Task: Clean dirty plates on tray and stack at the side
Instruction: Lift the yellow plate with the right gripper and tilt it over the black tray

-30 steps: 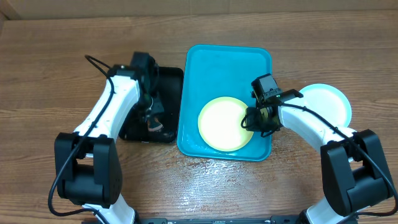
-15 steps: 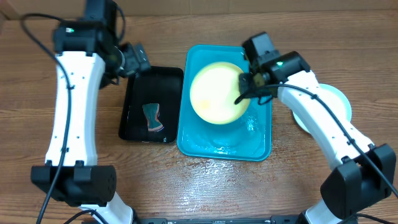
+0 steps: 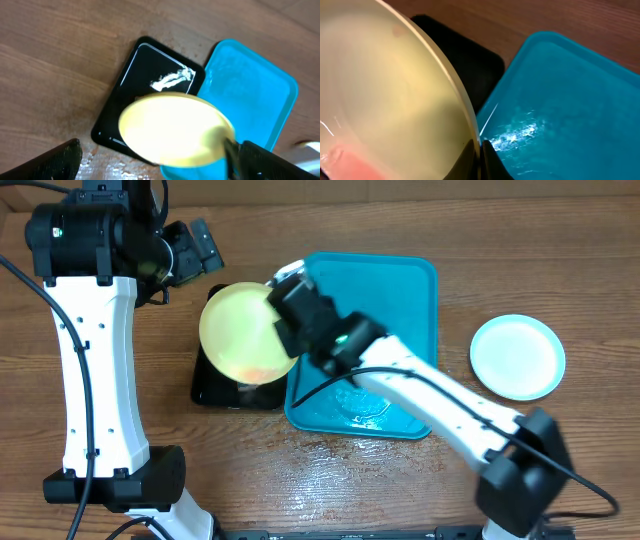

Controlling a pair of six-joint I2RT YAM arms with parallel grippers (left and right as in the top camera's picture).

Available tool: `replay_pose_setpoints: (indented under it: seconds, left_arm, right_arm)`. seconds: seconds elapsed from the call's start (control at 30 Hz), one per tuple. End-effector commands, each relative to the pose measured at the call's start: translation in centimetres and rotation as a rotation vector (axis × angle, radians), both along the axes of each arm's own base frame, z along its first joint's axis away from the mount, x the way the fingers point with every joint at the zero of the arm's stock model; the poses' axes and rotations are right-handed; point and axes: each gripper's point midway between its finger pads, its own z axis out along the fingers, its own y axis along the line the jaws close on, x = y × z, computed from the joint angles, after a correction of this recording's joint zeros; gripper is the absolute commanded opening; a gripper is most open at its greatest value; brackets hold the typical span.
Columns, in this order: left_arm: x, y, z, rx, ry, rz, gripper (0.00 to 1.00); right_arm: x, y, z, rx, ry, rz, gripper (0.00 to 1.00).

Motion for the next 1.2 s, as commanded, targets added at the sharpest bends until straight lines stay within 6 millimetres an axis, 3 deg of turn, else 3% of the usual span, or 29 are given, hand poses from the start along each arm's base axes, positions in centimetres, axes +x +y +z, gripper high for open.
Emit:
replay_pose_setpoints:
  seconds: [0.0, 0.43, 0.77, 0.9, 1.17]
  left_arm:
    - [-0.8, 0.1, 0.9, -0.002, -0.014, -0.005, 1.0]
    - [-0.8, 0.1, 0.8, -0.003, -0.009, -0.005, 1.0]
    - [-0.8, 0.1, 0.8, -0.003, -0.009, -0.005, 1.0]
    - [-0.8, 0.1, 0.8, -0.003, -0.01, -0.005, 1.0]
    - [-0.8, 0.1, 0.8, -0.003, -0.01, -0.005, 1.0]
  right_arm:
    - [1.2, -0.4, 0.6, -0.083, -0.114, -0.081, 0.04]
    - [1.7, -1.9, 3.6, -0.202, -0.302, -0.188, 0.04]
    - [1.4, -3.4, 7.5, -0.357, -0.479, -0.245, 0.04]
    - [0.5, -3.6, 8.6, -0.411, -0.54, -0.281, 0.04]
    - [-2.0, -1.7, 9.6, -0.429, -0.6, -0.263, 0.04]
